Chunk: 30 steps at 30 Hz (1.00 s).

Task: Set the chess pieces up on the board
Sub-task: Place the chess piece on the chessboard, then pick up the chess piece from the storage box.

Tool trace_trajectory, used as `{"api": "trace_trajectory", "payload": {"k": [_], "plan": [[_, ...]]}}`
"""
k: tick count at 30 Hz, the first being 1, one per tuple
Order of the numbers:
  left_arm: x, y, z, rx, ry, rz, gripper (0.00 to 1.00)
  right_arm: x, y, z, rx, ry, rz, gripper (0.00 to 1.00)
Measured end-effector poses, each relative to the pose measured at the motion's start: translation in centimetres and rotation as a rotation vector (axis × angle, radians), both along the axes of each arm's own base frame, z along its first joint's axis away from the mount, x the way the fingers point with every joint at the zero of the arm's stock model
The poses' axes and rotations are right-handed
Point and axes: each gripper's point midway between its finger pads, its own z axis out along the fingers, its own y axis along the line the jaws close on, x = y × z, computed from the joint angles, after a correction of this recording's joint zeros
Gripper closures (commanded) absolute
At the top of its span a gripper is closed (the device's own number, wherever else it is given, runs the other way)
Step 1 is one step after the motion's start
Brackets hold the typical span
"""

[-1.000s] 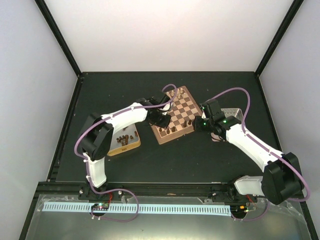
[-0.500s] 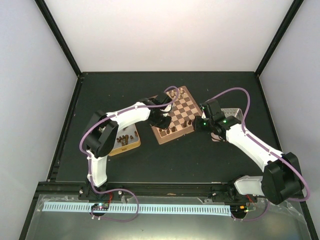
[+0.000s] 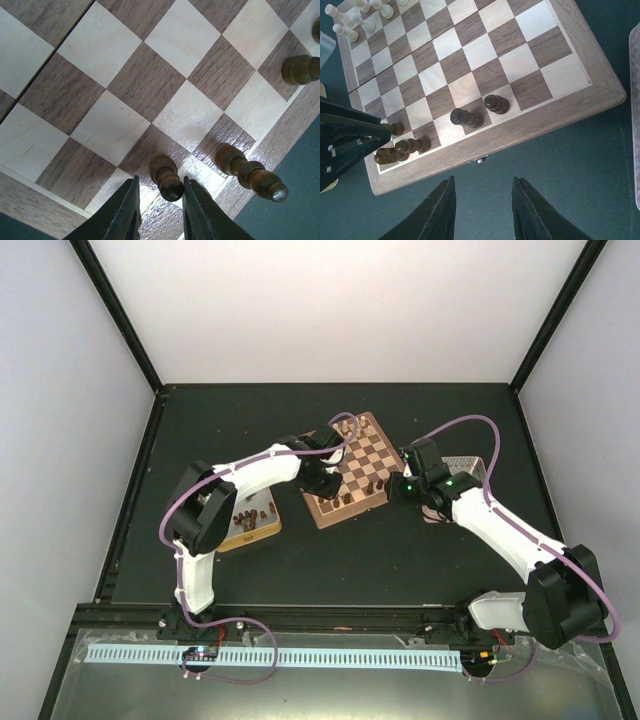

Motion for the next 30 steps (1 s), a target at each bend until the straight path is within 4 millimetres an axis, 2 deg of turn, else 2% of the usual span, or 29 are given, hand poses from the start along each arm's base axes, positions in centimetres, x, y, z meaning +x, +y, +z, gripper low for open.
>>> {"api": "trace_trajectory", "payload": {"k": [8,13,15,18,21,23,26,30], "plan": [[0.2,0.0,0.7,-0.007,-0.008,0.014,0.68,-0.1,0.0,0.0,-0.001,0.002,0.0,0.68],[0.8,0.5,3.6,-0.042,-0.066,0.061,0.62,-0.1,0.0,0.1,0.0,0.0,0.0,0.68],[0.9,1.5,5.2,-0.061,-0.1,0.103,0.59,-0.1,0.0,0.2,0.001,-0.002,0.0,0.68],[1.1,4.0,6.9,-0.086,-0.144,0.197,0.55,-0.1,0.0,0.4,0.005,-0.009,0.0,0.68],[1.0,8.3,7.3,-0.094,-0.17,0.332,0.47,-0.1,-0.1,0.6,0.008,-0.014,-0.002,0.68],[0.6,11.6,6.6,-0.098,-0.172,0.433,0.45,-0.1,0.0,0.6,0.01,-0.014,-0.003,0.68],[-0.7,16.1,4.5,-0.095,-0.149,0.576,0.43,-0.1,0.0,0.6,0.01,-0.014,-0.003,0.68],[-2.3,19.2,1.9,-0.08,-0.11,0.686,0.44,-0.1,0.0,0.6,0.012,-0.014,-0.004,0.68]]}}
